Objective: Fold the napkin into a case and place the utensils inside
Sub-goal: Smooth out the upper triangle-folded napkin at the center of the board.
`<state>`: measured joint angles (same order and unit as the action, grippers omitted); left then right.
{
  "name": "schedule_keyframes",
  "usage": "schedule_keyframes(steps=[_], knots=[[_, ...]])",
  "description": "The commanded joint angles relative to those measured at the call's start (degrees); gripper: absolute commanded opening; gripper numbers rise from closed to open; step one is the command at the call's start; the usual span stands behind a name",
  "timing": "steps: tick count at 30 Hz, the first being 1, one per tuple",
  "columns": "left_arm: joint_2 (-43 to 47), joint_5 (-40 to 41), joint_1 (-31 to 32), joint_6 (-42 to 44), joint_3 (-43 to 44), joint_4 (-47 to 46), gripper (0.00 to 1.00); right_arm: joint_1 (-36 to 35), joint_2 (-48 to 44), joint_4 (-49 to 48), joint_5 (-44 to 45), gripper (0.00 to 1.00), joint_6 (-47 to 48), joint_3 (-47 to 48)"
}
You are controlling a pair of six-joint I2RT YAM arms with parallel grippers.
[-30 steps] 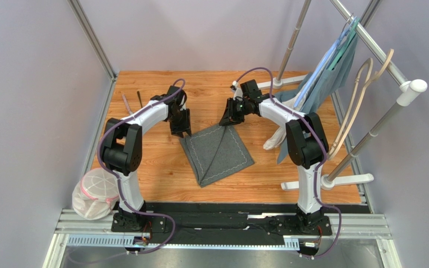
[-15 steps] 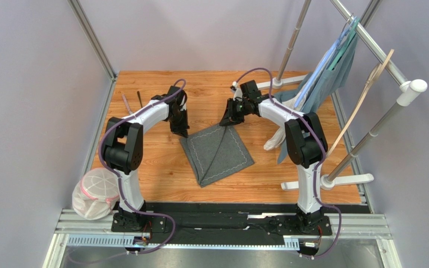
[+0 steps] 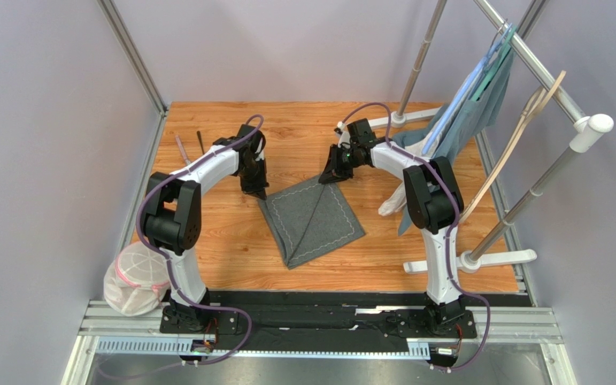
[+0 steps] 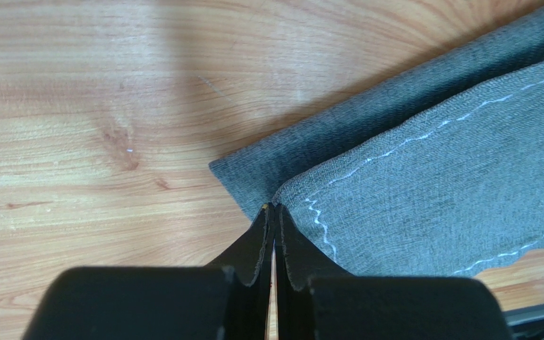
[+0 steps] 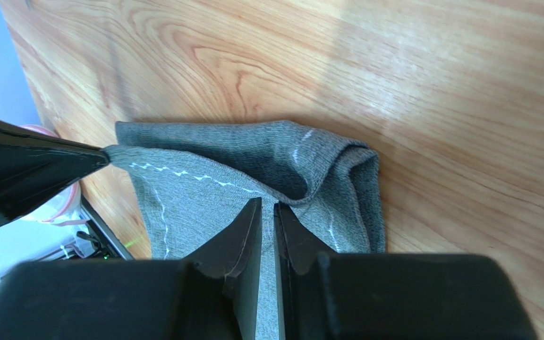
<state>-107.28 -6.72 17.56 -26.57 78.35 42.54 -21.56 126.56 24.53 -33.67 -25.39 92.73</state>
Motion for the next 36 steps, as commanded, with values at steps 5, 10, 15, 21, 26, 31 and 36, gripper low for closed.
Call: schedule_keyframes(steps=[5, 10, 15, 21, 26, 31, 36], knots=[[2.61, 1.54, -1.21, 0.46, -1.53, 1.31, 0.03, 0.29, 0.7, -1.25, -1.84, 0.16, 1.39, 3.68], [1.29, 1.01, -1.21, 0.64, -0.3, 1.14, 0.03, 0.29, 1.84, -0.8, -1.22, 0.15, 1.13, 4.48], [-0.29, 0.48, -1.3, 0.55, 1.11, 1.31, 0.03, 0.29, 1.67, -0.54, -1.13, 0.15, 1.3, 4.57], [-1.08, 0.04, -1.3, 0.2, 1.81, 0.61, 0.03, -0.41, -3.15, -2.37, -2.89, 0.15, 0.25, 1.59], [-1.26, -0.75, -1.3, -0.06, 1.9, 0.26, 0.03, -0.94, -1.94, -3.26, -4.39, 0.15, -1.51, 2.98], [-1.26, -0.31, -1.3, 0.2, 1.99, 0.7, 0.03, -0.68, 1.58, -3.35, -4.13, 0.15, -2.12, 6.05], [-1.87, 1.18, -1.3, 0.64, 2.16, 1.14, 0.03, 1.08, 4.66, -3.44, -4.74, 0.15, -2.21, 7.55]])
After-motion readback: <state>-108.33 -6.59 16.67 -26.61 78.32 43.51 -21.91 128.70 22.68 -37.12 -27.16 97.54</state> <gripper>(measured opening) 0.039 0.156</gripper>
